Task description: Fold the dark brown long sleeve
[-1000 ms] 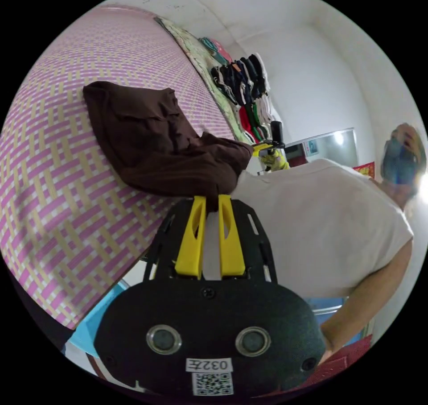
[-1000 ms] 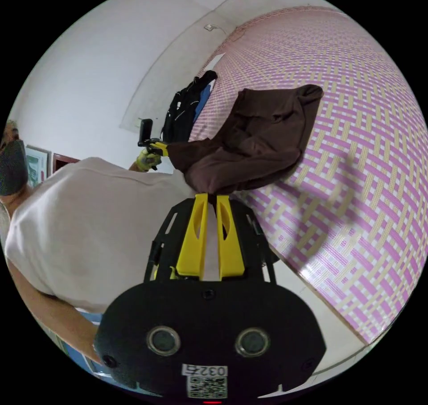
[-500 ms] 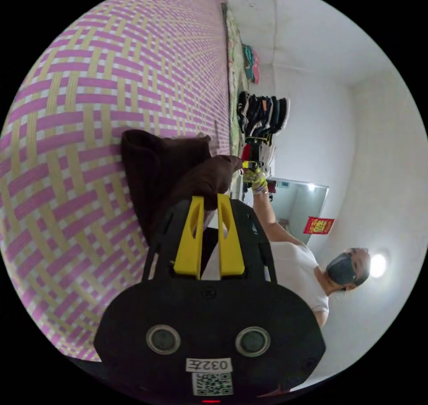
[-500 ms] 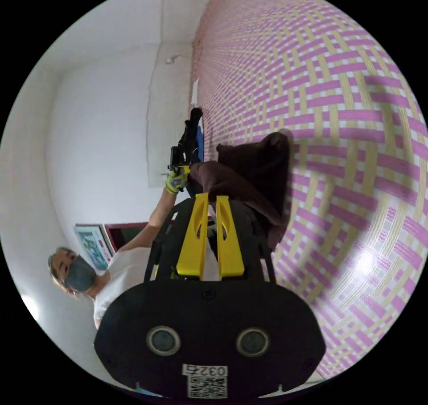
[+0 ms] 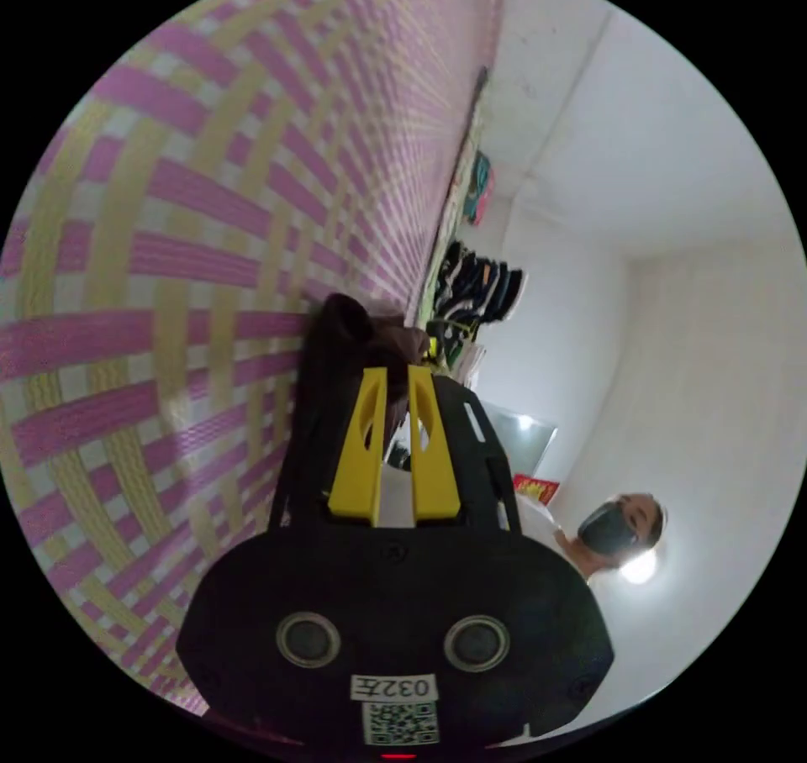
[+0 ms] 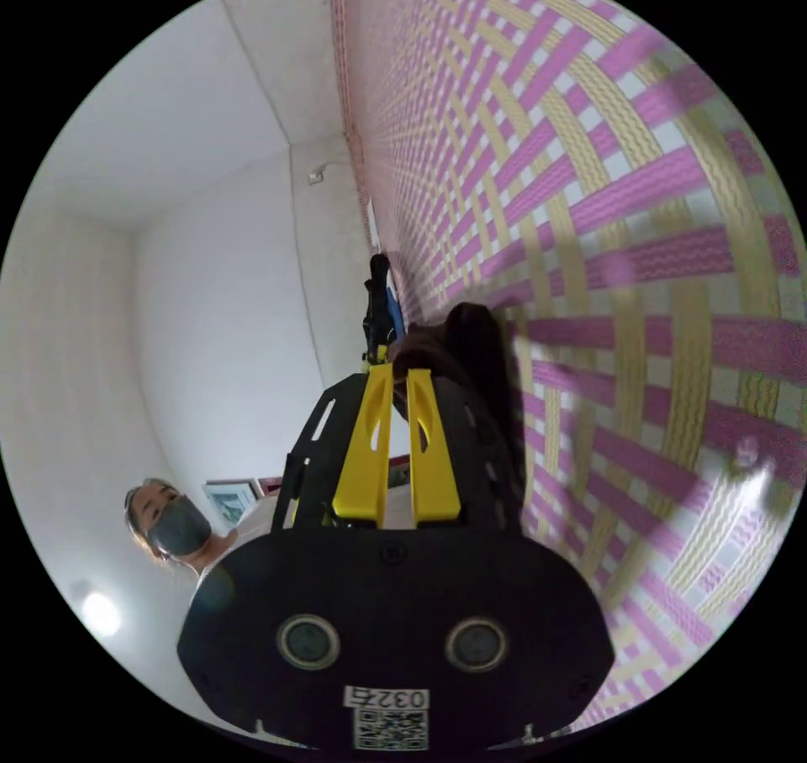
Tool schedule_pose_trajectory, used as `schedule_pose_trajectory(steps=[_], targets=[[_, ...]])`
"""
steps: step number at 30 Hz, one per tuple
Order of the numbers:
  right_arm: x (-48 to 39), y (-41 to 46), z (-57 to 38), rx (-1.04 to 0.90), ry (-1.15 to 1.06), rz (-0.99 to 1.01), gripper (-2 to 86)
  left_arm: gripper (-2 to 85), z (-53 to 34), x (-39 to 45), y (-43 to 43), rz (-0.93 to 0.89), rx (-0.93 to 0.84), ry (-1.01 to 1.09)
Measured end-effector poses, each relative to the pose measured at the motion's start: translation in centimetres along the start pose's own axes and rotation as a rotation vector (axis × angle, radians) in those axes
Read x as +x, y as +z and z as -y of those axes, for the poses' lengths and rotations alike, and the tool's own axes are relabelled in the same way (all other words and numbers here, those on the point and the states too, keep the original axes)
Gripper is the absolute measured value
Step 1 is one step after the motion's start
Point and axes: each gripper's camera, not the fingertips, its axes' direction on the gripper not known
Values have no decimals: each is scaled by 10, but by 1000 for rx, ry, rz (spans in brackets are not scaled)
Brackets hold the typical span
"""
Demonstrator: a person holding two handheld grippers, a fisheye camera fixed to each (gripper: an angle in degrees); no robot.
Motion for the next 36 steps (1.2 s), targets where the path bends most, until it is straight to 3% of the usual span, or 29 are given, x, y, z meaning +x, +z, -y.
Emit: schedule_pose_trajectory(steps=[3,5,9,12,14,16,18,22,27,30,33,36], targets=[[21,2,8,99,44,40,29,-9,-5,-30,-17,-100,168,-37],[24,3,7,132,43,31,31,-10,-11,-35,-20,-79,186,-30],[20,5,-4,168,32,14,45,-9,-38,-17,-32,-90,312,125],[-21,-1,-31,273,-88,-197,35,-9,-79,25,-40,49,486,305],[-49,9,-45,307,-238,-277,12,-9,-89,47,-23,119,462,392],[-69,44,-45,214,-382,-292,-5,-9,-77,58,21,192,323,428],[-72,77,-34,113,-409,-343,-8,-9,-61,57,53,272,217,397],[-55,108,-14,129,-302,-507,-9,-9,-50,47,60,491,304,332],[-23,103,-24,263,-67,-297,-9,-9,-64,23,57,271,355,261],[-33,103,-55,320,-134,-193,-6,-9,-103,42,58,207,419,341],[-57,99,-113,340,-286,-264,12,-10,-168,60,59,143,439,489],[-64,111,-169,259,-382,-437,52,-12,-230,72,78,323,380,546]])
